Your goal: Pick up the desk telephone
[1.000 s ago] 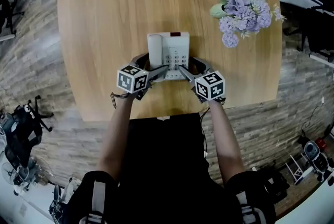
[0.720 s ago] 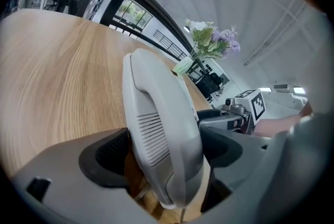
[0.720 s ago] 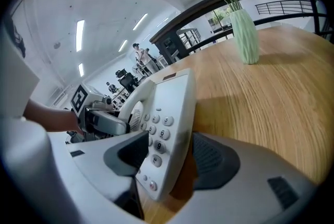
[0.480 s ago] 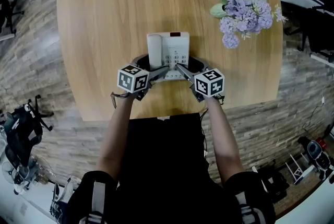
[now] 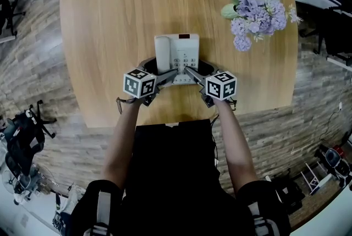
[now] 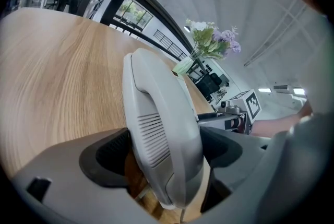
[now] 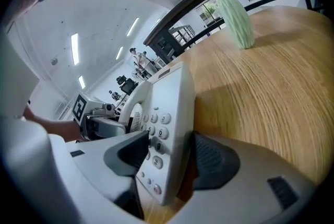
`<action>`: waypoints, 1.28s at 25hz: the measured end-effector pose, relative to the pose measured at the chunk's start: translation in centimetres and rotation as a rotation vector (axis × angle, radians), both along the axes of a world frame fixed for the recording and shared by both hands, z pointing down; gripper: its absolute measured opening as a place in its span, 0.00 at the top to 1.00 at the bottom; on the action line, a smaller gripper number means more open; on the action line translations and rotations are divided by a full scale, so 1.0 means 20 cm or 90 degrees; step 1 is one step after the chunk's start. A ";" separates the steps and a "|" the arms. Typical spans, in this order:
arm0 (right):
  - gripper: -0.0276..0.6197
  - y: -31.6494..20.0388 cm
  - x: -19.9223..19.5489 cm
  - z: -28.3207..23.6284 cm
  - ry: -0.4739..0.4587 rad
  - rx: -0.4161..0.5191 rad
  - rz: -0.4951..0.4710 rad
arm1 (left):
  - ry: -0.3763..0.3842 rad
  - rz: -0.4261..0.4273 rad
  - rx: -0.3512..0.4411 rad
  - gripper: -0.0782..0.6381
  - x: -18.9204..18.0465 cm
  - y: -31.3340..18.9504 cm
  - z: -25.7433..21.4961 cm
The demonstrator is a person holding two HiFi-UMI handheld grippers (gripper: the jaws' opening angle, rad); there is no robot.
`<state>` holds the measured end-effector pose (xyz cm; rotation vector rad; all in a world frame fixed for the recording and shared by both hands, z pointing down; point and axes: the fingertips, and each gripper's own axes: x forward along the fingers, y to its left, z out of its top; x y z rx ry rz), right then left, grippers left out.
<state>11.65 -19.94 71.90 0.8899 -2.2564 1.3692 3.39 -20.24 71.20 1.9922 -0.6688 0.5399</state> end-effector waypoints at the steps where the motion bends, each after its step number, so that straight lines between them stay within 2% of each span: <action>1: 0.56 0.00 0.00 0.00 -0.001 -0.001 0.004 | 0.000 -0.002 0.000 0.32 0.00 0.00 0.00; 8: 0.55 -0.02 -0.01 0.01 -0.005 -0.008 0.008 | -0.011 -0.063 0.015 0.32 0.01 -0.03 0.01; 21: 0.55 -0.03 -0.01 0.01 -0.001 -0.011 0.057 | -0.017 -0.126 0.013 0.32 0.00 -0.05 0.02; 32: 0.55 -0.02 -0.03 0.00 -0.001 -0.022 0.068 | -0.021 -0.145 0.009 0.33 -0.03 -0.05 0.00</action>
